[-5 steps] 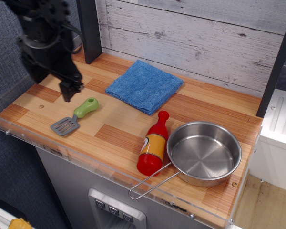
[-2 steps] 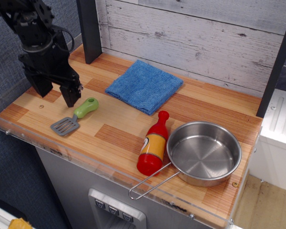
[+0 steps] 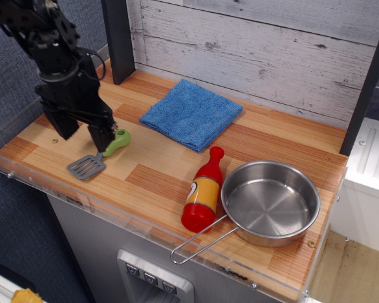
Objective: Place the spatula just behind the bottle
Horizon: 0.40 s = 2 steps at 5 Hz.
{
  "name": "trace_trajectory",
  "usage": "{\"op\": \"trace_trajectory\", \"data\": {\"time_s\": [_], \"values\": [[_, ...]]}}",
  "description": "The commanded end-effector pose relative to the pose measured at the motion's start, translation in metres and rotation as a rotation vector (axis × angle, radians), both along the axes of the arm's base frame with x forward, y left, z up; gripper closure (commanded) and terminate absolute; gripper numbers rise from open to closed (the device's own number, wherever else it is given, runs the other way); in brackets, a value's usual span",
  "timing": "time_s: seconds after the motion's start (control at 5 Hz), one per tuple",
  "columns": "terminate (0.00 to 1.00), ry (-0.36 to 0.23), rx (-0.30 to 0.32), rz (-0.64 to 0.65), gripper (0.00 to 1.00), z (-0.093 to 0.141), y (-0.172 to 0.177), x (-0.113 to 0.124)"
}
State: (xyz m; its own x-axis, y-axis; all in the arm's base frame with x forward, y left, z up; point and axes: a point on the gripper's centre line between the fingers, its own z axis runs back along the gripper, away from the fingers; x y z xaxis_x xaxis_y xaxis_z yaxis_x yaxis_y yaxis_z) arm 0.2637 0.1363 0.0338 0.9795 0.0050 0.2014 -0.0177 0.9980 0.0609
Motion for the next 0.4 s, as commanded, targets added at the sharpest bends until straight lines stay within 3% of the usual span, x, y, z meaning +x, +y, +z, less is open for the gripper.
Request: {"op": "trace_trajectory", "data": {"time_s": [0.0, 0.2], "values": [[0.0, 0.006, 0.006, -0.028, 0.0, -0.011, -0.015, 0.0], [0.0, 0.028, -0.004, -0.037, 0.0, -0.021, -0.019, -0.002]]}}
